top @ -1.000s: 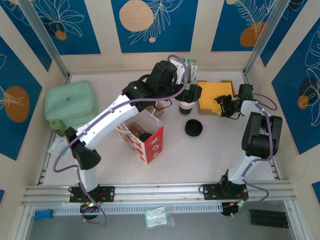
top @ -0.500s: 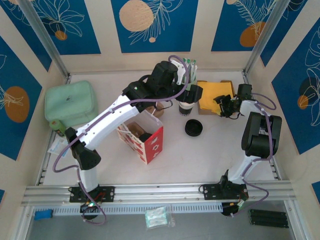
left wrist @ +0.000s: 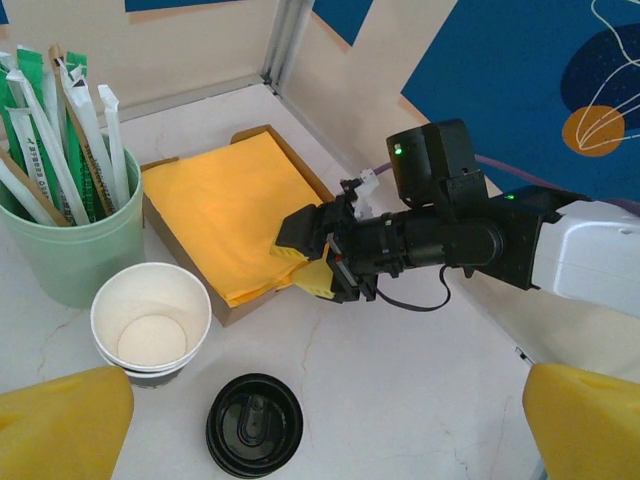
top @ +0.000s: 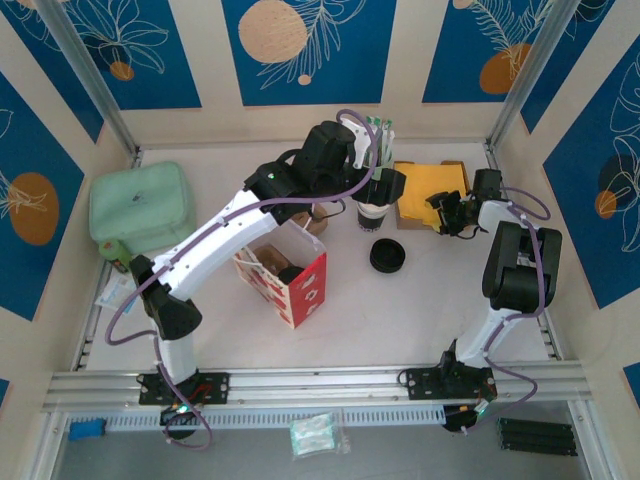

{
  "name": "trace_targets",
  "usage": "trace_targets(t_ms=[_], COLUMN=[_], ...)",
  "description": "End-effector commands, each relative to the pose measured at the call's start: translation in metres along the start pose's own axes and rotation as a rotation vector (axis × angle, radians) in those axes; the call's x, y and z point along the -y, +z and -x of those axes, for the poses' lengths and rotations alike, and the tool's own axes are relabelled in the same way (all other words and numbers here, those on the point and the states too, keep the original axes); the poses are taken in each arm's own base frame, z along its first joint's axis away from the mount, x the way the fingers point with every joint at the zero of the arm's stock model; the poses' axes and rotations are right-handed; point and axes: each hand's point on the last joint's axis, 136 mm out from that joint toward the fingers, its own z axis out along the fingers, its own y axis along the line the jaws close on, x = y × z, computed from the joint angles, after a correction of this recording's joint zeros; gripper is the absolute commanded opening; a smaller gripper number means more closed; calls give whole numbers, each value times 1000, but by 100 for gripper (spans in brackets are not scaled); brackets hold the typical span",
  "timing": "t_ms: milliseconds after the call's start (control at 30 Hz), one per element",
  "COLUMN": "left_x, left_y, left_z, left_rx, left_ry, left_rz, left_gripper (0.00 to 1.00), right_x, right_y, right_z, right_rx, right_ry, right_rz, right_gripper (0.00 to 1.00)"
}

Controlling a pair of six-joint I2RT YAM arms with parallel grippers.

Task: Pack the takeout coffee

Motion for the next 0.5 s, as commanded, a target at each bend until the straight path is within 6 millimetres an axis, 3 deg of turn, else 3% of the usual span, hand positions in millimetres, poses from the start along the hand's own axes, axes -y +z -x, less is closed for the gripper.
trace_targets(t_ms=[0,467], left_x=[18,17], left_y=[-17,-15], left_z=[19,18], left_rx=[59,57], left_ry=[34,38], left_rz=[-50,-44], left_gripper=[99,100], right_x=[11,10], right_y=[8,18], right_z=[-4,2], right_rx=[-15,-20], right_ry=[23,30], right_rz=[-27,-36], right_gripper=[53,50])
